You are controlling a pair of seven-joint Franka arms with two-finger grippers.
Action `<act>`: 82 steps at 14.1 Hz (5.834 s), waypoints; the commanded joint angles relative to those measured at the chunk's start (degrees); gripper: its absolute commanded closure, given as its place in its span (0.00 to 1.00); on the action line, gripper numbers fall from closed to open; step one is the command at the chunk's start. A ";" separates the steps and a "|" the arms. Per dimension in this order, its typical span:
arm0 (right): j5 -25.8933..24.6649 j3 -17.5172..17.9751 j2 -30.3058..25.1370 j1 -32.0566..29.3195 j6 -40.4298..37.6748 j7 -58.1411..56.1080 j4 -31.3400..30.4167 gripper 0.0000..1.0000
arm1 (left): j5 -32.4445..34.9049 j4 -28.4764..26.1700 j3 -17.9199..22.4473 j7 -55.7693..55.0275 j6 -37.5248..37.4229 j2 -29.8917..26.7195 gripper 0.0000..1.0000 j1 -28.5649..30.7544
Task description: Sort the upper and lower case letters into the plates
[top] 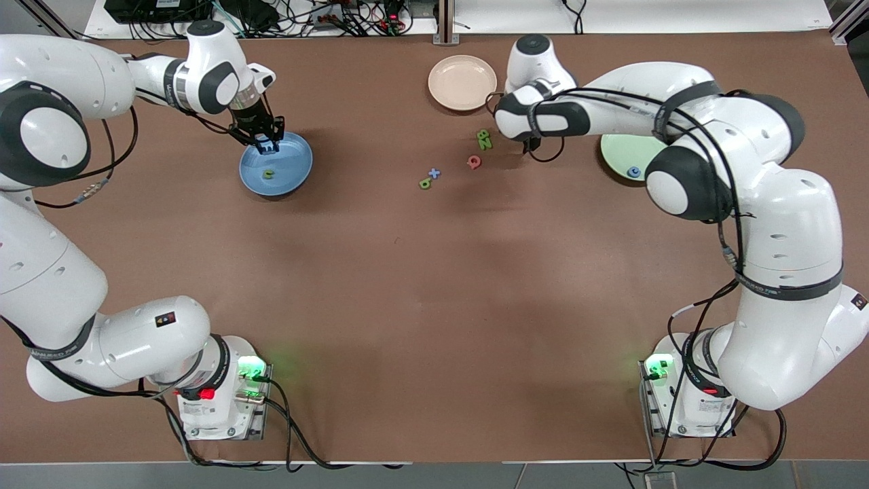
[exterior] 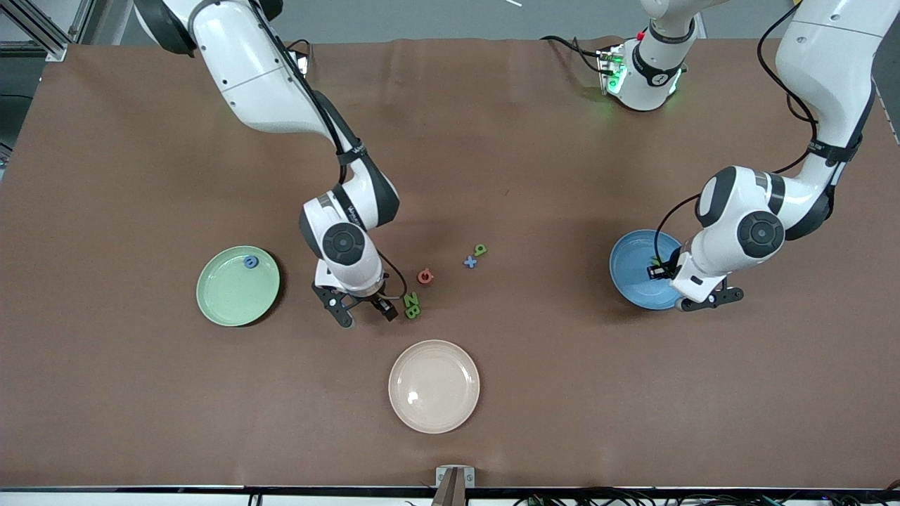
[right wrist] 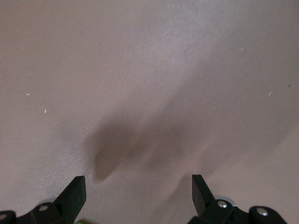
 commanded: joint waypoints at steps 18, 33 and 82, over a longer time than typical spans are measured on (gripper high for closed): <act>1.47 -0.27 4.91 4.46 -1.02 12.01 7.01 0.58 | 6.79 5.36 -7.50 -2.13 -1.10 3.33 0.00 -0.46; 2.70 -0.18 -19.33 -17.50 -13.77 -36.46 -13.17 1.00 | 8.19 7.46 -14.90 -25.34 2.50 10.26 0.00 -22.33; 5.87 -0.18 12.11 2.69 -7.62 18.94 23.27 0.00 | 8.64 14.25 -0.13 -28.24 -4.35 7.74 0.86 -34.75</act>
